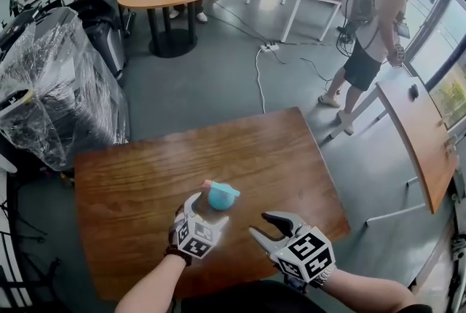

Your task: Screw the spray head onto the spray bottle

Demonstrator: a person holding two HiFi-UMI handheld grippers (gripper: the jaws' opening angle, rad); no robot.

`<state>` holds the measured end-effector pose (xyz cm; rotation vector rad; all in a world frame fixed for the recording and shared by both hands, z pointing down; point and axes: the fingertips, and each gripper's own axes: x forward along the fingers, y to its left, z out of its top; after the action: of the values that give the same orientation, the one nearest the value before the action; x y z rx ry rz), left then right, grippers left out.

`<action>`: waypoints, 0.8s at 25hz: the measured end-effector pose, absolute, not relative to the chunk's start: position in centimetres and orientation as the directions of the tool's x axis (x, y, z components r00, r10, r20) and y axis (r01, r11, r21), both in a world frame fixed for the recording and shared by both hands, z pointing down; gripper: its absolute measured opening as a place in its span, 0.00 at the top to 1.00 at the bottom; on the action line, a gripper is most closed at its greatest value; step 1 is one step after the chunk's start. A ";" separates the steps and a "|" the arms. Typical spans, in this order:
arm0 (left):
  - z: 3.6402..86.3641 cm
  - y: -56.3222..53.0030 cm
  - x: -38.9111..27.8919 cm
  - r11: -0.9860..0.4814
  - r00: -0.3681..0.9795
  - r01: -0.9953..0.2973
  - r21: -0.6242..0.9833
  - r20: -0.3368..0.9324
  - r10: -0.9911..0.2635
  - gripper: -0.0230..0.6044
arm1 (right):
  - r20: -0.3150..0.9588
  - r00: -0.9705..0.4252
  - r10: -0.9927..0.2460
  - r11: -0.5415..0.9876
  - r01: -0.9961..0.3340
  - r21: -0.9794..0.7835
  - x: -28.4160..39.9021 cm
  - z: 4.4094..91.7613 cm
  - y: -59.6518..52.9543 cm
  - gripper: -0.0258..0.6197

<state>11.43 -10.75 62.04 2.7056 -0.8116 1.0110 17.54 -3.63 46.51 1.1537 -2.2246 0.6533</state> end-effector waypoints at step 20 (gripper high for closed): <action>45.5 -5.0 8.5 -0.792 0.763 -0.585 0.173 0.448 -0.466 0.95 | 0.488 -0.500 -0.715 0.465 -0.862 -0.201 11.6 45.5 -3.8 0.97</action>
<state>8.51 -4.96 45.54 2.6572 -0.8131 0.5589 11.64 -3.80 45.51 1.3356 -2.3832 0.6117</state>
